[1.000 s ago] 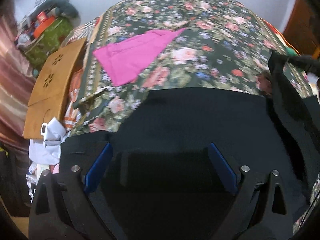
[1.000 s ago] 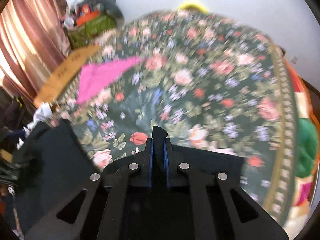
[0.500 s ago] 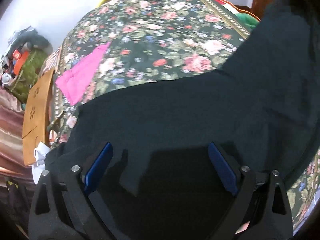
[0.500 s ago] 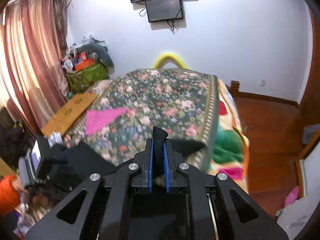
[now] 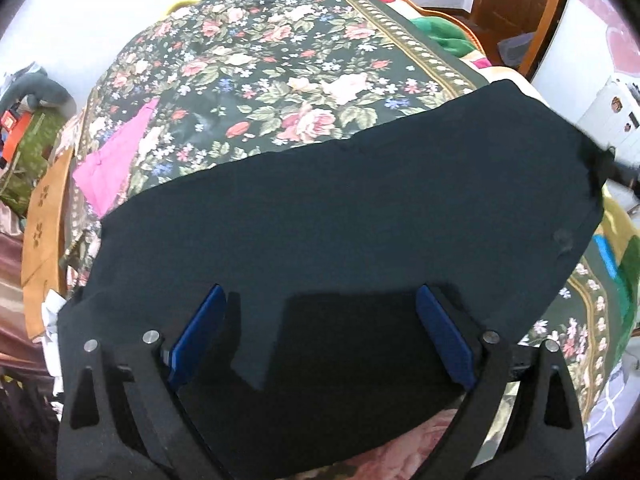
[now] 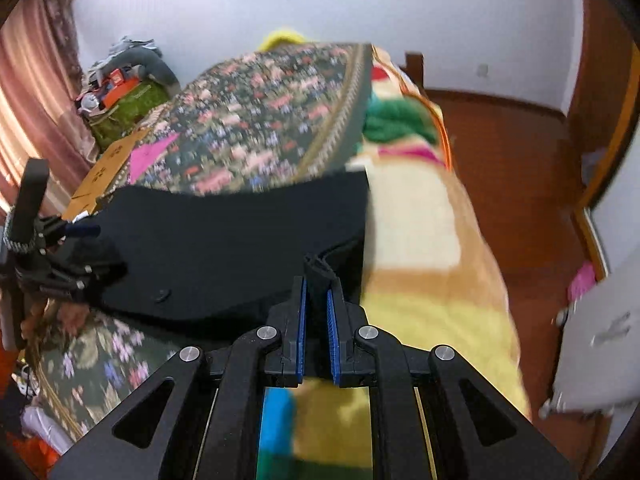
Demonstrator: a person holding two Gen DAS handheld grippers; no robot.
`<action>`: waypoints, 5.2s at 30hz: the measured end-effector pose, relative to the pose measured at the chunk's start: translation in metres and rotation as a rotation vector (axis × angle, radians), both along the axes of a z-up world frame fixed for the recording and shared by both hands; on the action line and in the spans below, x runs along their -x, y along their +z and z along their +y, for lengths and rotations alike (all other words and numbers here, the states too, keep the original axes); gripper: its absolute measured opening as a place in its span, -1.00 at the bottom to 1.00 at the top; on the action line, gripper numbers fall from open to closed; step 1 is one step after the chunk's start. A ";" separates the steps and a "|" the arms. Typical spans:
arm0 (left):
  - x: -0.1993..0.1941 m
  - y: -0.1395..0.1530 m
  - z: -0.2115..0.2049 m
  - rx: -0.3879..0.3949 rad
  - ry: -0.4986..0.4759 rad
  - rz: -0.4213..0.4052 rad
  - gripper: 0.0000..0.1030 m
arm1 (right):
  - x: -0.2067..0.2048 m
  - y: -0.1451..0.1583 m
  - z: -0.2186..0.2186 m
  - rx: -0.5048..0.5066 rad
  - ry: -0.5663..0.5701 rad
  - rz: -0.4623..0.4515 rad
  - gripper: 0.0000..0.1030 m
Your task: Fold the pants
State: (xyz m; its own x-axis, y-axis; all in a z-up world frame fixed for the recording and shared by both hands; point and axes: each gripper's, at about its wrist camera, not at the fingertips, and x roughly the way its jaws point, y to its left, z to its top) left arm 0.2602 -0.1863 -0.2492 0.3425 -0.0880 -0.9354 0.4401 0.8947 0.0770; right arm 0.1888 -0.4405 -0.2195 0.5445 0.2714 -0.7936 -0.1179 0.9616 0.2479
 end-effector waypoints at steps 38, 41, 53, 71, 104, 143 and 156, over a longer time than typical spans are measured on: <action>-0.027 0.069 0.337 0.117 0.588 -0.206 0.93 | -0.070 0.091 0.226 0.034 0.365 -0.287 0.07; -0.037 0.047 0.378 0.127 0.660 -0.134 0.93 | -0.090 0.078 0.261 0.077 0.450 -0.249 0.07; -0.072 -0.047 0.443 0.324 0.728 0.149 0.81 | -0.179 -0.009 0.388 0.095 0.688 0.033 0.07; -0.048 -0.053 0.422 0.186 0.612 0.051 -0.70 | -0.203 -0.054 0.428 0.165 0.731 0.060 -0.84; 0.066 -0.006 0.391 0.316 0.755 0.058 0.92 | -0.041 0.009 0.316 0.209 0.649 -0.088 0.26; 0.090 -0.022 0.376 0.132 0.717 -0.064 0.05 | -0.067 -0.020 0.330 0.063 0.531 0.089 0.36; 0.062 0.034 0.328 0.127 0.599 -0.162 0.55 | -0.027 -0.004 0.219 0.014 0.355 0.096 0.59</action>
State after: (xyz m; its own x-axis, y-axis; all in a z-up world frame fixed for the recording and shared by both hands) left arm 0.1987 0.1412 -0.2154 0.5030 0.0561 -0.8625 -0.1480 0.9887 -0.0220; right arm 0.2162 -0.2211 -0.2234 0.3412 0.4186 -0.8417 -0.4216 0.8684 0.2610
